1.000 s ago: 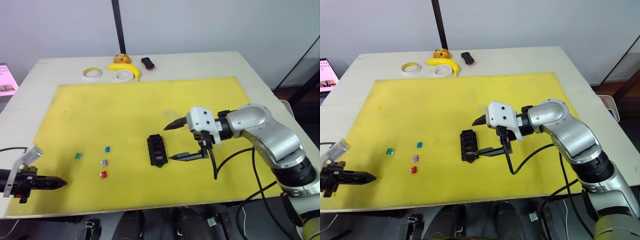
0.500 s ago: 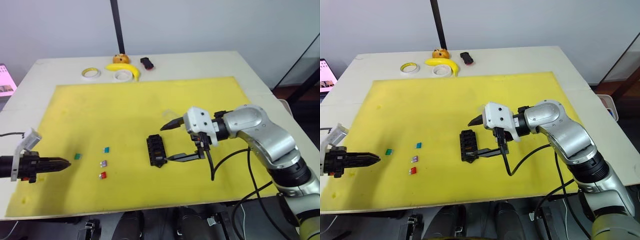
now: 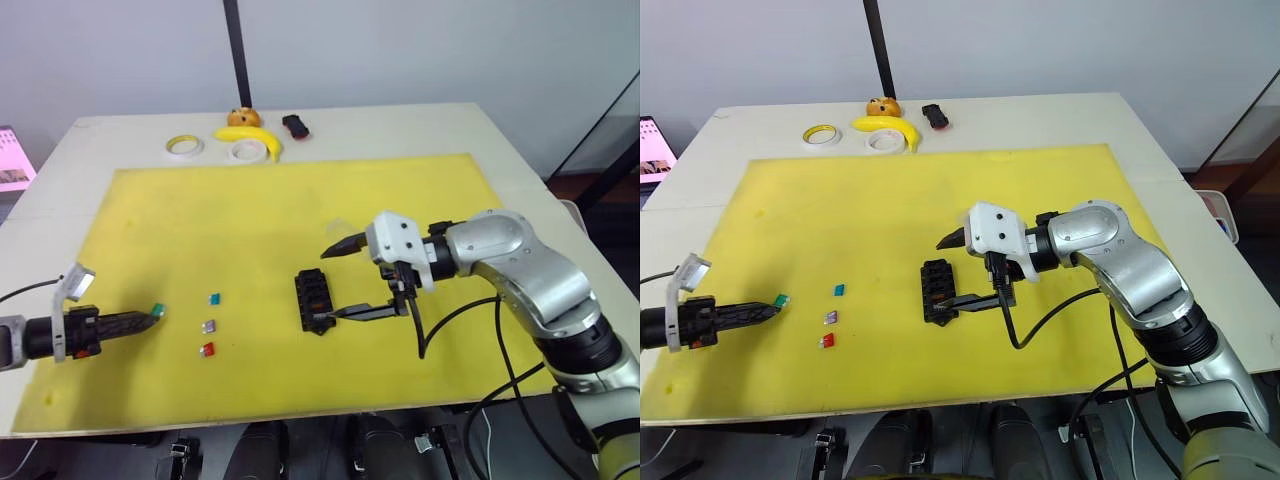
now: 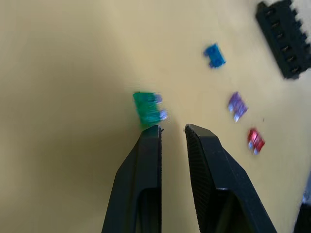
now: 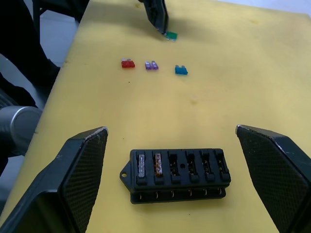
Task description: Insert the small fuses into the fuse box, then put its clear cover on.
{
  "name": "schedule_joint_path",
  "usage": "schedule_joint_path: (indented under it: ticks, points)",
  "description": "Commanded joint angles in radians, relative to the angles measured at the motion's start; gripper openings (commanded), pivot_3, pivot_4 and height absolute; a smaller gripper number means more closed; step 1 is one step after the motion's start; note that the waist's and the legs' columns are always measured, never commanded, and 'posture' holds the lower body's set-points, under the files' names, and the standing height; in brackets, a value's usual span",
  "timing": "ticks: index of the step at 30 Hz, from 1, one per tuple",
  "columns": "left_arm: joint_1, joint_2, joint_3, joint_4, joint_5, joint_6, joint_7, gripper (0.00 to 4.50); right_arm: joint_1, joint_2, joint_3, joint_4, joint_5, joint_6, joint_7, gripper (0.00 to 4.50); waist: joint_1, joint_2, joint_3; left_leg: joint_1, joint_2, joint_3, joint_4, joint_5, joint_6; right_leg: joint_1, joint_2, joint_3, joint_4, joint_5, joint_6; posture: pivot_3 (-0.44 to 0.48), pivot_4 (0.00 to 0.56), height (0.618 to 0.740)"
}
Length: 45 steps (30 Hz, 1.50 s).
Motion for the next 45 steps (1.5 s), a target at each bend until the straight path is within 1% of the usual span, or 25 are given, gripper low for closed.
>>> schedule_joint_path:
  ticks: [1,6,11,17,20,27,35,40,45]
  points:
    - [-0.041,-0.007,0.014,0.021,-0.014,0.012,0.025,0.81,-0.005,-0.001,-0.015,-0.039,0.009,0.000,-0.004,4.50,0.000,0.000,0.000,0.000,0.000,0.000,0.000,0.000,0.000,0.000,0.000,0.000,0.000,0.000,0.000,0.000,0.150,0.740]
    - [-0.074,-0.026,-0.001,0.043,-0.008,0.013,0.041,0.81,-0.003,-0.005,-0.015,-0.047,0.008,0.007,-0.004,4.50,-0.001,0.000,0.000,0.000,0.000,0.000,0.000,0.000,0.000,0.000,0.001,0.000,0.000,0.000,0.000,0.000,0.150,0.740]
    - [-0.064,-0.024,-0.001,0.054,0.003,0.006,0.049,0.81,0.001,-0.007,-0.015,-0.055,0.007,0.015,-0.007,4.50,0.000,0.000,0.000,0.000,0.000,0.000,0.000,0.000,0.000,0.000,-0.001,0.000,0.000,0.000,0.000,0.000,0.150,0.740]
    - [-0.048,-0.028,0.052,0.090,-0.009,0.020,0.087,0.81,0.001,-0.004,-0.013,-0.054,0.005,0.017,-0.010,4.50,-0.002,0.000,0.000,0.000,0.000,0.000,0.000,0.000,0.000,0.000,-0.001,0.000,0.000,0.000,0.000,0.000,0.150,0.740]
    - [-0.049,-0.055,0.075,0.092,-0.029,0.037,0.120,0.81,-0.001,0.000,-0.008,-0.050,0.001,0.011,-0.012,4.50,-0.001,0.000,0.000,0.000,0.000,0.000,0.000,0.000,0.000,0.000,-0.001,0.000,0.000,0.000,0.000,0.000,0.150,0.740]
    - [-0.028,-0.131,0.108,0.022,-0.076,0.073,0.197,0.81,-0.001,0.000,-0.004,-0.052,0.000,0.007,-0.012,4.50,0.002,0.000,0.000,0.000,0.000,0.000,0.000,0.000,0.000,0.000,-0.003,0.000,0.000,0.000,0.000,0.000,0.150,0.740]
    - [-0.063,-0.216,0.180,0.027,-0.116,0.092,0.313,0.81,0.006,-0.004,0.001,-0.067,-0.002,0.010,-0.016,4.50,0.006,0.000,0.000,0.000,-0.001,-0.001,0.000,0.000,0.000,0.001,-0.005,0.000,0.000,0.000,0.000,0.000,0.150,0.740]
    - [-0.065,-0.241,0.198,0.024,-0.134,0.094,0.352,0.81,0.001,0.001,0.003,-0.065,-0.005,0.011,-0.017,4.50,0.005,0.000,0.000,0.000,-0.001,-0.002,0.000,0.000,0.000,0.001,-0.006,0.000,0.000,0.000,-0.001,0.000,0.150,0.740]
    - [-0.038,-0.247,0.194,0.000,-0.148,0.098,0.356,0.81,0.000,0.005,0.007,-0.065,-0.008,0.011,-0.017,4.50,0.002,0.000,0.000,0.000,-0.001,-0.002,0.000,0.000,-0.001,0.001,-0.007,0.001,0.000,-0.001,-0.004,0.000,0.150,0.740]
